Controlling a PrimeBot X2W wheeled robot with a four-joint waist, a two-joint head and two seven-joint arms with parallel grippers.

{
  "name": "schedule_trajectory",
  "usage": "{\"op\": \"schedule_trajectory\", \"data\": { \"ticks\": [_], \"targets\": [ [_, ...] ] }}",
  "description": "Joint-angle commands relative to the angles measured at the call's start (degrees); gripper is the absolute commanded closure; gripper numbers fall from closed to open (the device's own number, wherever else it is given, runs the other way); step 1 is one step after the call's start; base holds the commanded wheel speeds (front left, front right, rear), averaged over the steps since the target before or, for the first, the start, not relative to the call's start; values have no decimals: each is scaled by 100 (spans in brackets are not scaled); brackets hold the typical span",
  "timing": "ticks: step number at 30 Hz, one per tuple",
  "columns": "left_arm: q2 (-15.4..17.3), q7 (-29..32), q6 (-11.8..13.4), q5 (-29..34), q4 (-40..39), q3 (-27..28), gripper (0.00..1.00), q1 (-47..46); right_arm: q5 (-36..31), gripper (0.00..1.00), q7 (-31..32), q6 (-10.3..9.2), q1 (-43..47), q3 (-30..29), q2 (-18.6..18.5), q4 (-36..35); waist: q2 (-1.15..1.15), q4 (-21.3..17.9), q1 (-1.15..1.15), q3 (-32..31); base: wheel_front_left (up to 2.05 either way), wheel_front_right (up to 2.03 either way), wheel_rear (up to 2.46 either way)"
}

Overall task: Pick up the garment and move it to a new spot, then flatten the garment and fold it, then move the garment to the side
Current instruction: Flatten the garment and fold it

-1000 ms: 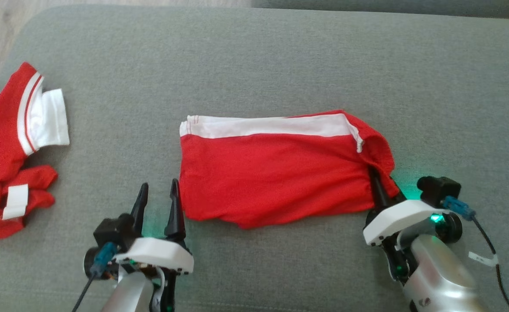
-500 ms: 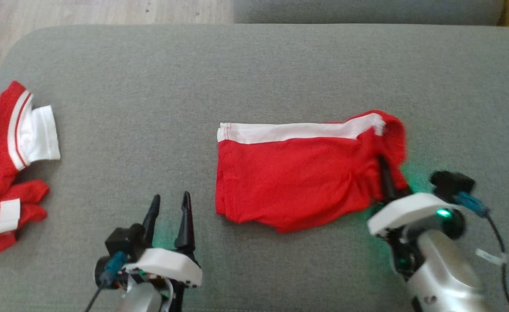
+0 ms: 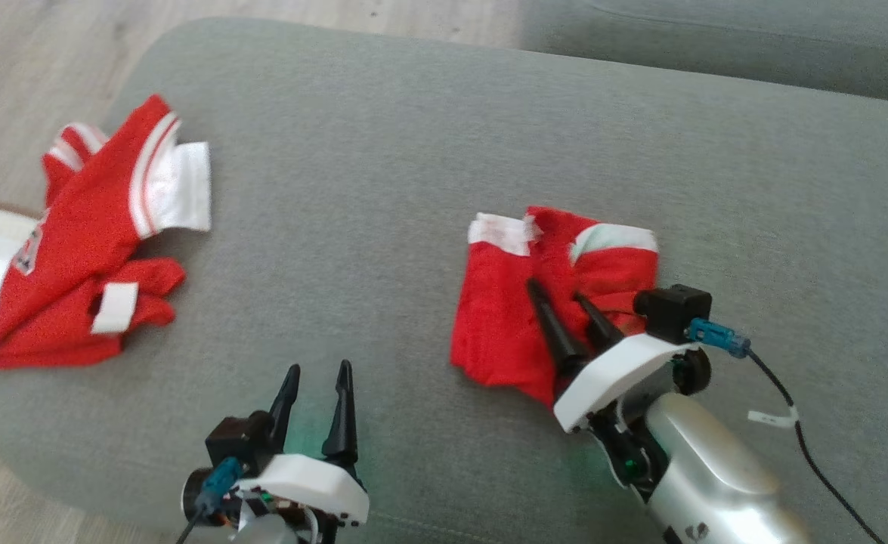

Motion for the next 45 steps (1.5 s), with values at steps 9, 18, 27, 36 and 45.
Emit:
{"op": "schedule_trajectory", "data": {
  "ticks": [9, 18, 27, 36, 45],
  "targets": [
    [22, -71, 91, 132, -279, 437, 0, -38, 372, 0, -495, 21, -266, 489, 88, -291, 0, 1, 0, -14, 0, 0, 0],
    [21, -71, 215, 840, -827, 860, 0, -25, -1190, 0, -580, 21, 248, -1535, 88, -544, 0, -672, 0, -129, 0, 0, 0],
    [21, -71, 326, 1515, -1070, 1255, 0, 368, -1992, 0, -581, 21, 1176, -2808, 88, -1106, 0, -1129, 0, -369, 0, 0, 0],
    [21, -71, 366, 1513, -1215, 1354, 0, 962, -2077, 0, -581, 21, 1779, -2778, 88, -1056, 0, -1310, 0, -543, 0, 0, 0],
    [21, -71, 300, 1485, -1217, 1245, 0, 840, -2501, 0, -582, 21, 1620, -1989, 88, -1091, 0, -1179, 0, -475, 0, 0, 0]
  ]
}}
